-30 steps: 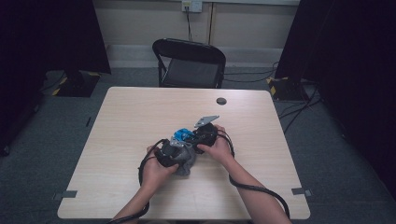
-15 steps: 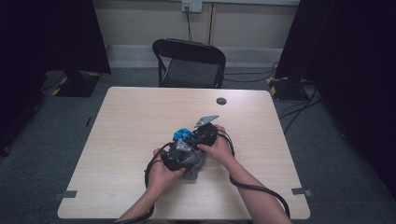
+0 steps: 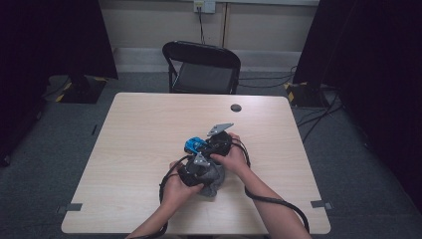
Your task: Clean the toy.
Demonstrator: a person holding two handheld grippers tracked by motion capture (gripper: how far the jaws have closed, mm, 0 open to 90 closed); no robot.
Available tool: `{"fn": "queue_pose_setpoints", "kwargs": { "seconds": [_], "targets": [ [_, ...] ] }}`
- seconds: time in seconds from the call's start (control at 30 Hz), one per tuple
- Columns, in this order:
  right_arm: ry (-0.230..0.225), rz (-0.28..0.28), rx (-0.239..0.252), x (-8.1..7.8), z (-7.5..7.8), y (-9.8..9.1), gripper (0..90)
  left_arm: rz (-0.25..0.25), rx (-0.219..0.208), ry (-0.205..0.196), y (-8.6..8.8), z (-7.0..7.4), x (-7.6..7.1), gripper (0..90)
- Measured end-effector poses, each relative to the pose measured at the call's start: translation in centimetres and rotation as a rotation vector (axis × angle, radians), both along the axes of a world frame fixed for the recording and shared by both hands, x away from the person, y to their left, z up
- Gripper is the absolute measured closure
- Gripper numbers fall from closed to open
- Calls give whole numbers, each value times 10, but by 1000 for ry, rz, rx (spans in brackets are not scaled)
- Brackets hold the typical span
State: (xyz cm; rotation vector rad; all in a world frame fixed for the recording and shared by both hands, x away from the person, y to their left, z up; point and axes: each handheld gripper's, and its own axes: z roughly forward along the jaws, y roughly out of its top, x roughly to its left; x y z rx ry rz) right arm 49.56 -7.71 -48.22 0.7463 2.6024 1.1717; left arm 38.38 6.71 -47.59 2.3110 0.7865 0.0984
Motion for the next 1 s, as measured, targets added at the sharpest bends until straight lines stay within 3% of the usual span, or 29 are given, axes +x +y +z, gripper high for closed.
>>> {"fn": "queue_pose_setpoints", "kwargs": {
  "seconds": [0.27,0.5,0.57,0.77,1.0],
  "targets": [
    [0,0,4,0,0,0,426,-50,-7,19,5,4,-5,710],
    [-5,-5,19,-1,-2,-2,426,-34,14,-1,25,9,-10,710],
    [-3,-4,20,-1,-2,-2,427,-3,19,-8,41,11,-10,710],
    [-2,-5,21,-1,-2,-3,426,77,-3,-34,67,20,-5,710],
    [-2,-7,22,-1,-2,-3,426,148,-29,-61,88,27,3,709]
  ]
}}
